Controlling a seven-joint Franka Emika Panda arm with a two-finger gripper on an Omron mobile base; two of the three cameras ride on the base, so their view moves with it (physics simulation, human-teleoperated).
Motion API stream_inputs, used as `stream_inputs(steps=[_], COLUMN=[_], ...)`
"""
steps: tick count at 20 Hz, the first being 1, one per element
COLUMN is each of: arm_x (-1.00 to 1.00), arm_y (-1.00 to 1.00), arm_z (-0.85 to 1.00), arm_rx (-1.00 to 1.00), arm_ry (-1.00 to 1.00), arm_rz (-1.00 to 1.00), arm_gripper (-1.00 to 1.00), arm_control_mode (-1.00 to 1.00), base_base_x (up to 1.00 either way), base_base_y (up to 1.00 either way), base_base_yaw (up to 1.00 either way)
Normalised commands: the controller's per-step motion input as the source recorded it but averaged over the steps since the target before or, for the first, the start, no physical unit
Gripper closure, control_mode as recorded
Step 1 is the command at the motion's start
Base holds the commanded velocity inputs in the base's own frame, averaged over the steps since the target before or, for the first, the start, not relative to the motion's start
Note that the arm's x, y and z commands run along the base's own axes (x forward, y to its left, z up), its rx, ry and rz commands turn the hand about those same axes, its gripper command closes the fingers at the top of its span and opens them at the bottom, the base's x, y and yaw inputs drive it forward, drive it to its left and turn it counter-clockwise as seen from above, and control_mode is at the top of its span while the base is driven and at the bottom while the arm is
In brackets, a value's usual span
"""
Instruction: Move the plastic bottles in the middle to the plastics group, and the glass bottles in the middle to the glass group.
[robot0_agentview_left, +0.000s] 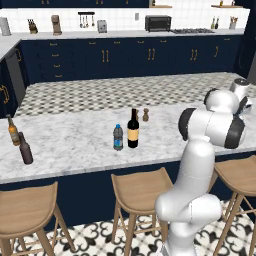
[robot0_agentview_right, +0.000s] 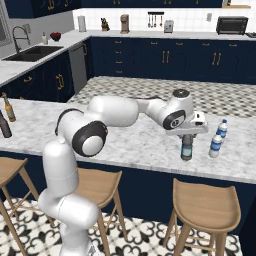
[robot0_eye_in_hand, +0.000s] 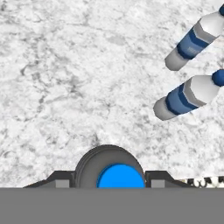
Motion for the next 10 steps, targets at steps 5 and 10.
stream_inputs(steps=[5,10], arm_x=[0.09,0.0], arm_y=[-0.64,-0.28], arm_z=[0.0,0.06], arm_rx=[0.09,0.02], arm_ry=[0.0,0.0], arm_rz=[-0.06,-0.01], arm_gripper=[1.0,1.0], arm_control_mode=[-1.0,-1.0], base_base_x=[0.0,0.0], base_base_y=[0.0,0.0], base_base_yaw=[0.0,0.0])
